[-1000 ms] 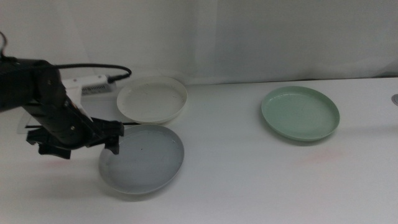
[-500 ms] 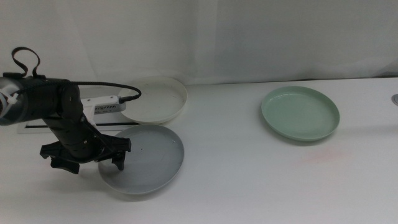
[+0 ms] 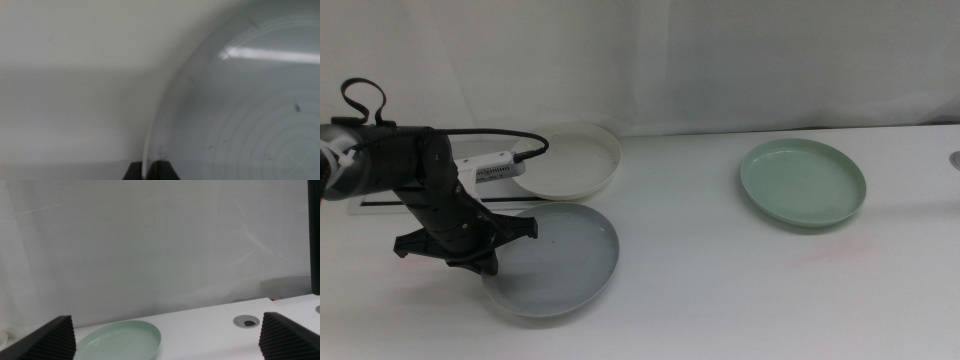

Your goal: Stack the three bowls on top of each other.

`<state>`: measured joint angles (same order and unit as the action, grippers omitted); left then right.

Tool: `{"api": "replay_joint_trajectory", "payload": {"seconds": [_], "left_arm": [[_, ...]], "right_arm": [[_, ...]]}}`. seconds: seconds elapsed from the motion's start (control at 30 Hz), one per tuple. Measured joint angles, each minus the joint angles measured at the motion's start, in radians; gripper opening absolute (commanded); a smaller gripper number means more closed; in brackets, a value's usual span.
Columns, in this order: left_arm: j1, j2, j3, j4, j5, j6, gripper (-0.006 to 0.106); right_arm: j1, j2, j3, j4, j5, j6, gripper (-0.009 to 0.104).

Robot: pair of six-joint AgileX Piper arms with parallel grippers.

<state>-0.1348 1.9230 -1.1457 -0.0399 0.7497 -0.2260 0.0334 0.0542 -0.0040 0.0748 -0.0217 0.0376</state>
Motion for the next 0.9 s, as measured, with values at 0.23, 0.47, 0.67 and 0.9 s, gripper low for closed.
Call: {"api": "replay_joint_trajectory", "payload": {"seconds": [0.23,0.47,0.67,0.9], "left_arm": [[0.000,0.009,-0.010,-0.033,0.000,0.040,-0.003],[0.000,-0.007,-0.010,-0.074,0.004,0.070,-0.003],[-0.009,-0.167,-0.003,-0.156,0.014,0.138,-0.003],[-0.172,-0.322,-0.003,-0.185,0.014,0.148,-0.003]], "right_arm": [[0.000,0.000,0.000,0.000,0.000,0.000,0.103],[0.000,0.000,0.000,0.000,0.000,0.000,0.103],[0.000,0.000,0.000,0.000,0.000,0.000,0.103],[0.000,0.000,0.000,0.000,0.000,0.003,0.103]]}}
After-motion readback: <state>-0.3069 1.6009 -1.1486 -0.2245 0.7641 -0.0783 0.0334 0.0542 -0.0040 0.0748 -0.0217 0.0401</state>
